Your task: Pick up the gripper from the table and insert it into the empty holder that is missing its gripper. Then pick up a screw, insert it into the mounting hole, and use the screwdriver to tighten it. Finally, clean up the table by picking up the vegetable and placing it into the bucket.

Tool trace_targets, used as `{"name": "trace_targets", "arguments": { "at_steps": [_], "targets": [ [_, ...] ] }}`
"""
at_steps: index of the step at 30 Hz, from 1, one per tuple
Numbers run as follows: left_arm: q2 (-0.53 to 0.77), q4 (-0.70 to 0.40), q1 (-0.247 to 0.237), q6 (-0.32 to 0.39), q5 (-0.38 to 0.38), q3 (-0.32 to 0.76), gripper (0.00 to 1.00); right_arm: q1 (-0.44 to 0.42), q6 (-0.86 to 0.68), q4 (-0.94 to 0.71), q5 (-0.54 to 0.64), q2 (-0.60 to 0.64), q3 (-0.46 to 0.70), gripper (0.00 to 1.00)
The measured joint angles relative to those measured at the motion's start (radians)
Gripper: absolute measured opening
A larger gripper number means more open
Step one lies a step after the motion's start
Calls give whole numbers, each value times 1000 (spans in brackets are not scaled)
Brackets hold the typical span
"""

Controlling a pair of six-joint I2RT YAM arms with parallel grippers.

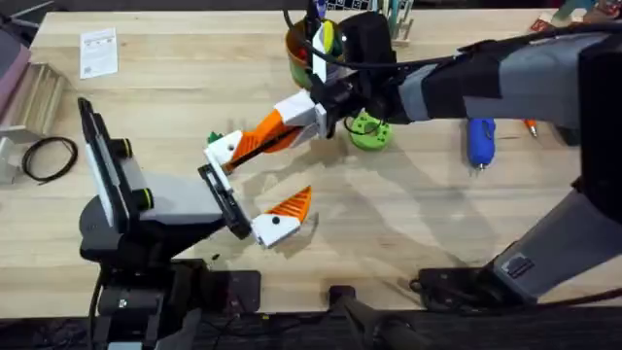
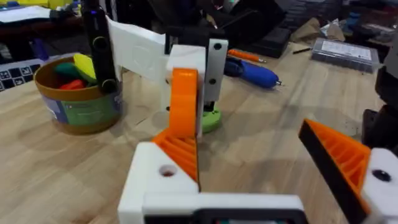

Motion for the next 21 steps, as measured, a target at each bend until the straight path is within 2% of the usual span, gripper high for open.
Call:
{"name": "trace_targets", "arguments": {
  "at_steps": [13, 14, 19, 20, 21],
  "targets": [
    [0, 2, 0, 0, -10, 0, 985, 4, 3, 0, 11, 0, 4, 11],
    [0, 2, 0, 0, -10, 0, 985, 4, 7, -1, 11, 0, 4, 53],
    [0, -2, -6, 5, 17, 0, 985, 23, 7, -2, 43, 4, 5, 766],
    [0, -2, -6, 5, 18, 0, 985, 27, 5, -3, 51, 4, 5, 881],
    [0, -2, -6, 5, 20, 0, 985, 29, 5, -5, 58, 4, 5, 910]
  ]
}}
